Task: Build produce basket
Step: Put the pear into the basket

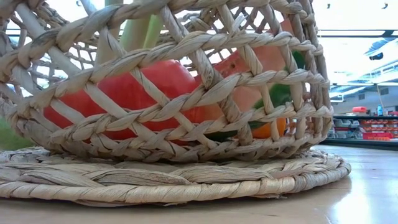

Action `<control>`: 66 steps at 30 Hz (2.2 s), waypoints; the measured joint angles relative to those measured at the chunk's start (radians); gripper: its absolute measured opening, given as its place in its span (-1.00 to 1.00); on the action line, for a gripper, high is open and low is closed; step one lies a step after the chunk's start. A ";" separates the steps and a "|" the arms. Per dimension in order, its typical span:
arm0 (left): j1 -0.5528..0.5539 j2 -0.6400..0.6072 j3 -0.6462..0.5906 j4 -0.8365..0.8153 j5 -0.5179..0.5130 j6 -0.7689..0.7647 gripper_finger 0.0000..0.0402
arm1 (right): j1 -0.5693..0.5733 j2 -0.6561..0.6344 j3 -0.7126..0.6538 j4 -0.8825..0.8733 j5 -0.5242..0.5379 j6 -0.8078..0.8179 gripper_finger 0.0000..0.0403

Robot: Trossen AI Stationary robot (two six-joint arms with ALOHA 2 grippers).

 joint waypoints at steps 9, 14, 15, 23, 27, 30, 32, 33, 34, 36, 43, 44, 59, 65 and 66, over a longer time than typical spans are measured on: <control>-0.033 0.000 0.000 0.027 0.001 0.021 -0.14 | 0.061 0.001 -0.092 -0.003 0.064 0.010 0.29; -0.045 -0.002 0.000 0.027 0.001 0.046 -0.14 | 0.088 0.001 -0.111 -0.012 0.090 0.041 0.26; -0.052 -0.004 0.000 0.026 0.001 0.061 -0.14 | 0.096 0.000 -0.111 -0.011 0.096 0.049 0.25; -0.127 -0.058 0.054 0.022 -0.055 0.109 -0.14 | 0.167 0.000 -0.111 -0.108 0.112 0.101 0.21; -0.144 -0.110 0.103 -0.051 -0.171 0.108 -0.14 | 0.219 0.000 -0.110 -0.186 0.114 0.173 0.21; -0.136 -0.148 0.139 -0.212 -0.261 0.010 -0.14 | 0.260 -0.002 -0.134 -0.210 0.124 0.241 0.21; -0.112 -0.173 0.152 -0.345 -0.256 -0.121 -0.14 | 0.289 -0.001 -0.165 -0.226 0.137 0.272 0.21; -0.097 -0.184 0.154 -0.403 -0.234 -0.186 -0.14 | 0.299 -0.001 -0.184 -0.221 0.139 0.291 0.21; -0.083 -0.194 0.153 -0.456 -0.202 -0.244 -0.14 | 0.308 -0.001 -0.206 -0.212 0.139 0.311 0.21; -0.059 -0.216 0.143 -0.547 -0.130 -0.354 -0.14 | 0.321 -0.001 -0.253 -0.209 0.138 0.353 0.21; -0.047 -0.266 0.132 -0.868 -0.007 -0.708 -0.14 | 0.329 -0.001 -0.429 -0.202 0.142 0.474 0.20; -0.055 -0.273 0.132 -0.918 -0.005 -0.746 -0.14 | 0.331 -0.001 -0.453 -0.197 0.143 0.495 0.20; -0.123 -0.136 0.130 -1.226 0.256 -0.965 -0.15 | 0.352 -0.001 -0.734 0.024 0.295 0.562 0.19; -0.188 -0.045 0.130 -1.223 0.287 -1.003 -0.15 | 0.363 -0.001 -0.764 0.057 0.324 0.610 0.18; -0.199 -0.037 0.130 -1.222 0.288 -1.019 -0.15 | 0.366 -0.001 -0.767 0.064 0.324 0.608 0.18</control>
